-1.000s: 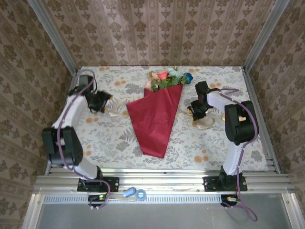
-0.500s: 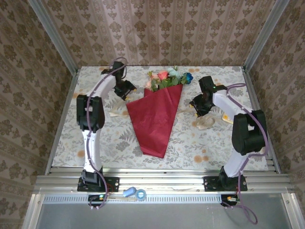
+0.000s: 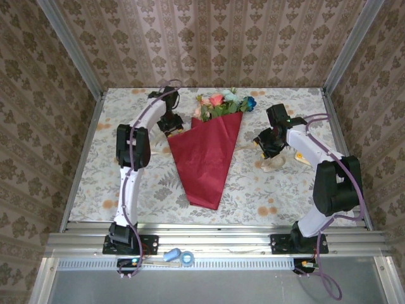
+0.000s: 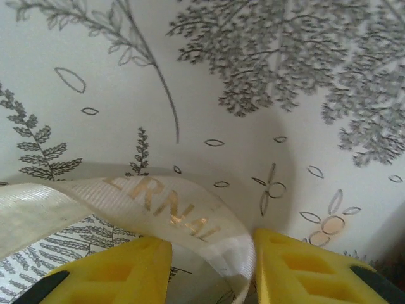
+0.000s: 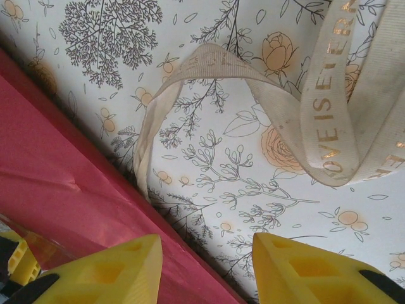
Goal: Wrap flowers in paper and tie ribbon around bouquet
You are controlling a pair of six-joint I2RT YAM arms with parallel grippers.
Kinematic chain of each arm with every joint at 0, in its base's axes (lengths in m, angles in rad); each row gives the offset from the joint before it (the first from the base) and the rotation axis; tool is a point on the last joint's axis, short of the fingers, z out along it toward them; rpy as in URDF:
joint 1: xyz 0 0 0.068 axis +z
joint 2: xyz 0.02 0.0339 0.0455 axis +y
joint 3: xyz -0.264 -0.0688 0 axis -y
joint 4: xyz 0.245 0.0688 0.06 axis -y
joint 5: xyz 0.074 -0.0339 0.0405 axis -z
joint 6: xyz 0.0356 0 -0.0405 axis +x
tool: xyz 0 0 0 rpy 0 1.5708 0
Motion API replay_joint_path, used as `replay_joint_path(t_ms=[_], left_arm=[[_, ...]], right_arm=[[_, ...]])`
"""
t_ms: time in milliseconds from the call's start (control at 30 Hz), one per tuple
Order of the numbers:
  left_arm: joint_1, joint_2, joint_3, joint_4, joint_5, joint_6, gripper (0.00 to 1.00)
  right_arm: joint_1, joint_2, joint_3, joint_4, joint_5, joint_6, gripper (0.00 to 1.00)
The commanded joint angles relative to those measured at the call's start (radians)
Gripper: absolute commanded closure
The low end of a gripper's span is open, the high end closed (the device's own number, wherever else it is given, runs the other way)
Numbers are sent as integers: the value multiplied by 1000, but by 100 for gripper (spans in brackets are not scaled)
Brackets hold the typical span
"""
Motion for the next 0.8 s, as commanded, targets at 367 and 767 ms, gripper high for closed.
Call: replay_joint_path(t_ms=[367,767], left_arm=[[133,-257,-362,127,-50,-51,100],[359,-811,-947,456,178,-257,100]], right_arm=[[58,-20,5,-8,14,-47,63],[111,1,-8,43,-22,-63,66]])
